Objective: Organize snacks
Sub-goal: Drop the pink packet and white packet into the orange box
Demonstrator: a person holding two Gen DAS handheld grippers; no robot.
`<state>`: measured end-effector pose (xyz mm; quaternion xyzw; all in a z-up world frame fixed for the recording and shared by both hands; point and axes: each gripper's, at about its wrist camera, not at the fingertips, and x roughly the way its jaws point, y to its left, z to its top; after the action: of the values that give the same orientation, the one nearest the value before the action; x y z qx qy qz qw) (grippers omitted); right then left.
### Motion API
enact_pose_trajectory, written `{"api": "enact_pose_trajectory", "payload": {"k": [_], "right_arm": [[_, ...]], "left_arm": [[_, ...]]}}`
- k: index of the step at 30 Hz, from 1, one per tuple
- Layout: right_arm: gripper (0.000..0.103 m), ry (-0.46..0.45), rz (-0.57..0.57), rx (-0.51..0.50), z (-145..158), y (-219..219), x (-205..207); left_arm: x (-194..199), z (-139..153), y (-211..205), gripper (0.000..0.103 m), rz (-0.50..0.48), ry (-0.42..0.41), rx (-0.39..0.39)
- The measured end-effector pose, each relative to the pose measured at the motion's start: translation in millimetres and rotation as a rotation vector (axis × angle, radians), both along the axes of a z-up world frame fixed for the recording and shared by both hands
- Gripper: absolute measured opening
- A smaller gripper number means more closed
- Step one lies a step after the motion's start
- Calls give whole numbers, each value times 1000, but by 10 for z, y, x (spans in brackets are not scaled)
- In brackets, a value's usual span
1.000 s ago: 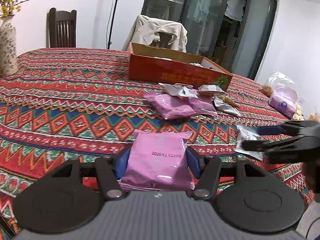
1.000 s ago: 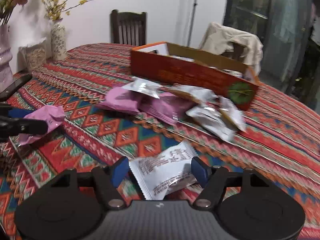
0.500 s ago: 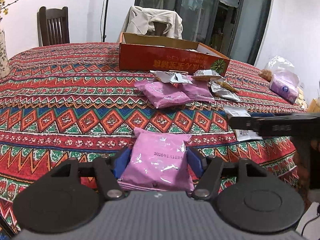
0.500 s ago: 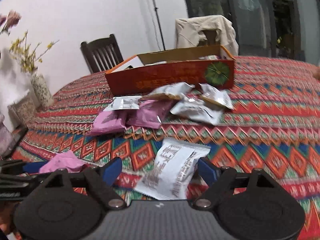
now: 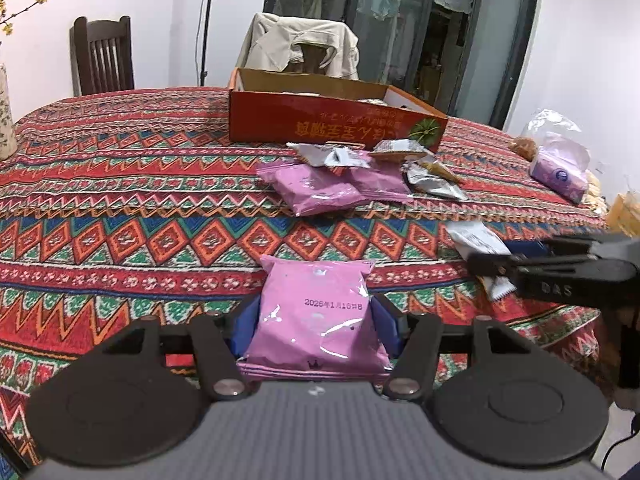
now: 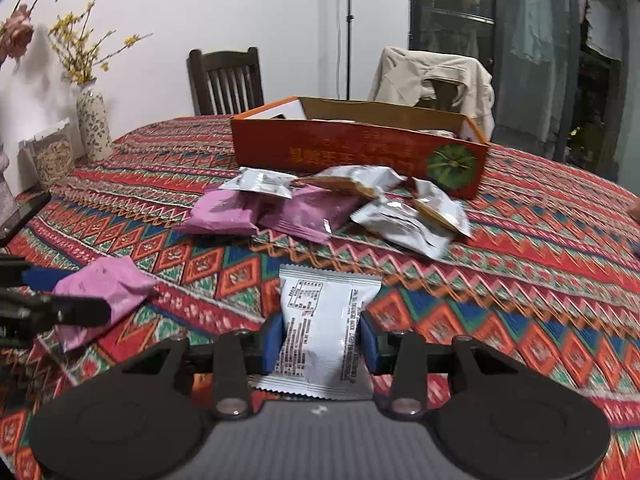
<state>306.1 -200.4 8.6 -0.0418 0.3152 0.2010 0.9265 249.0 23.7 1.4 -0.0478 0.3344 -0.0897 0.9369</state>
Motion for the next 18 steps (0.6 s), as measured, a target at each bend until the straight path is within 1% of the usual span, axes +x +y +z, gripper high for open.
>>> {"api": "enact_pose_trajectory", "payload": {"k": [3,5,8,10,11,13,14,16,17,18], "right_arm": [[40,14,-27,33,14,-184,-101],[40,17,-47,50,30,-297,-140],[40,7,-59,100,122,-464,-103],[39,-7,-47,146,217,-586,15],[40,-18,-45,159,278,-635,106],[40,-66,-38,148,439,-679,299],[40,-99,-26,141,547,-690,420],[40,-142,7,150,738,-704,708],[40,-149,27,165,822,-706,898],[40,-144,46,182,883,-701,1101]], "left_arm": [[60,24,-3,61,-11,6,-20],[119,93,24,61,-28,-7,-51],[299,294,136,61,-61,-54,-137],[511,472,198,61,-66,-108,-150],[637,563,222,61,-65,-137,-143],[966,745,258,61,-46,-180,-119],[1149,824,268,61,-38,-191,-105],[1578,949,292,61,-28,-204,-108],[1786,974,301,61,-37,-206,-110],[2016,973,300,61,-21,-206,-104]]}}
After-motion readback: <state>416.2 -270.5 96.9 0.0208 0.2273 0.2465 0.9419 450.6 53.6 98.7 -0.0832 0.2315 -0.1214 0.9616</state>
